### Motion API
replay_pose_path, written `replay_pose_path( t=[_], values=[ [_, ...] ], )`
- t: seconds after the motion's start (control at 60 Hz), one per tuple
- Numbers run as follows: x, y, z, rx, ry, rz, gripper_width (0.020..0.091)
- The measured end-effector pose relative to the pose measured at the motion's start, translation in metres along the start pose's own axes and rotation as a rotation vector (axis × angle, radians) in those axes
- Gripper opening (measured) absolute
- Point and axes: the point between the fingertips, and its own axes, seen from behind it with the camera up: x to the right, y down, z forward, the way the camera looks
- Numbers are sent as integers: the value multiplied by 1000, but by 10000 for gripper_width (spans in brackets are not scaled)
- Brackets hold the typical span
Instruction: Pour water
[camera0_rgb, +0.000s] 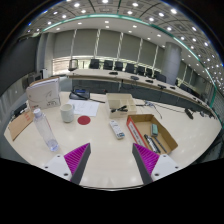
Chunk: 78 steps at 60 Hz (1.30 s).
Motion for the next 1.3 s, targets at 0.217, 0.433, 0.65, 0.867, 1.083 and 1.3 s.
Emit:
replay_pose_path(
  t=[0.217, 0.433, 0.65, 0.867, 1.083, 1.3],
  values=[
    [-70, 26, 4, -37, -65, 21, 858],
    [-177, 51, 6, -38, -124, 21, 861],
    [-272, 50, 38, 26, -152, 38, 863],
    [-296, 20, 109, 154, -74, 65, 849],
    [-298, 1, 148, 245, -46, 90, 508],
    [-286, -5, 141, 262, -3, 97, 364]
  ],
)
